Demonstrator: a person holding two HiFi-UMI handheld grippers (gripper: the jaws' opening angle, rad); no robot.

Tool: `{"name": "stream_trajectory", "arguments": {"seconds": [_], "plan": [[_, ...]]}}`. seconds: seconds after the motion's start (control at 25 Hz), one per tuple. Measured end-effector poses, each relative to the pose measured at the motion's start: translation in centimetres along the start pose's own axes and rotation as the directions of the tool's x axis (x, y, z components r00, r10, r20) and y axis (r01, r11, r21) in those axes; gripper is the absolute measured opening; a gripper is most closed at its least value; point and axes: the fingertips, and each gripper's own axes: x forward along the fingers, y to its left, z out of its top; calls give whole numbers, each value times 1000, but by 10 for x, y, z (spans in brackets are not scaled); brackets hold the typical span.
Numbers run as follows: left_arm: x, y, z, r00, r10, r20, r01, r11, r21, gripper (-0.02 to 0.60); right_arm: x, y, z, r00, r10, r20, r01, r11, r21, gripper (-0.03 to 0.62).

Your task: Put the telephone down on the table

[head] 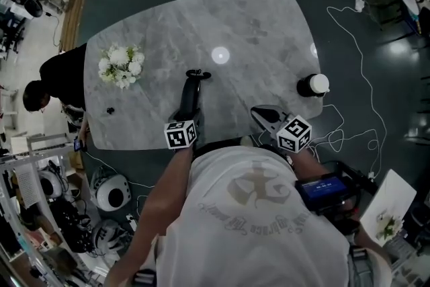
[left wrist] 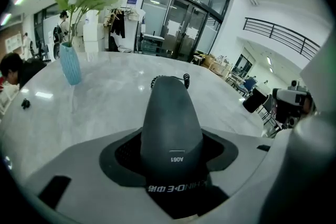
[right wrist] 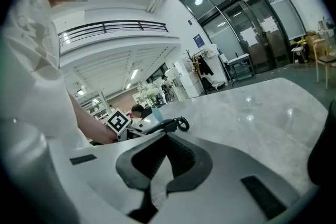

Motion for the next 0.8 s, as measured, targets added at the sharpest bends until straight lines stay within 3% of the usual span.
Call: {"name": "stream_trajectory", "arguments": {"seconds": [0.52, 0.8], "plan": [[15, -2, -23, 999, 22, -46, -19, 998, 64, 281, 9, 9, -8, 999, -7, -39, 7, 1000, 4, 15], [20, 19, -18, 997, 46, -62, -40, 996, 84, 281, 29, 9, -2, 999, -15, -32, 14, 1000, -7, 15]]}}
